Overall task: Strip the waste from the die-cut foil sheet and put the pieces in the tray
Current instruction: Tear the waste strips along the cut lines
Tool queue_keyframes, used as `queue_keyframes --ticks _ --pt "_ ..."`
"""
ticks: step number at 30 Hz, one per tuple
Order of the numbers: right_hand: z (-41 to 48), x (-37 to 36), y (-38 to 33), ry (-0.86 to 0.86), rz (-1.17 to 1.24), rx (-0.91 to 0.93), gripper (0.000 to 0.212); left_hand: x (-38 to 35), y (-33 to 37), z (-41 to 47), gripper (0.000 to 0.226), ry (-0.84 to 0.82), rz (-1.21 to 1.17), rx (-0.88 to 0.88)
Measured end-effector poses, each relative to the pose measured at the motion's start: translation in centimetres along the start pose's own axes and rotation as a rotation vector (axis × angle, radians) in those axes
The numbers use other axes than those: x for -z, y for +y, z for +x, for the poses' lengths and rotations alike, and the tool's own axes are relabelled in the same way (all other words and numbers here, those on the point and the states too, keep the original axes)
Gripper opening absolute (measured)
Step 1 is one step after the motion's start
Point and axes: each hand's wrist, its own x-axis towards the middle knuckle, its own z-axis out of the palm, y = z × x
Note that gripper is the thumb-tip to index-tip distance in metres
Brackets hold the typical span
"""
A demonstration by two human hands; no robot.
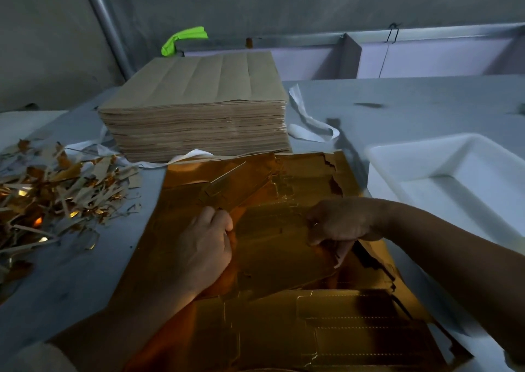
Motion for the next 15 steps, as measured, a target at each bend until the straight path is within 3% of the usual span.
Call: queue_keyframes --ticks 2,6,15 --pt "-0.10 -0.40 -0.37 0.045 -0.070 -0.022 0.008 -0.32 -0.09 -0.21 0.016 0.040 -0.011 -0.019" --pt "-0.03 -0.54 -0.70 0.123 -0.224 -0.048 0.017 -0.41 -0.11 -0.12 0.014 0.064 -0.026 -0.021" --pt "-0.02 -0.53 -0.56 0.062 -0.004 -0.025 0.021 -0.66 -0.29 0.02 0.011 0.080 -0.035 -0.026"
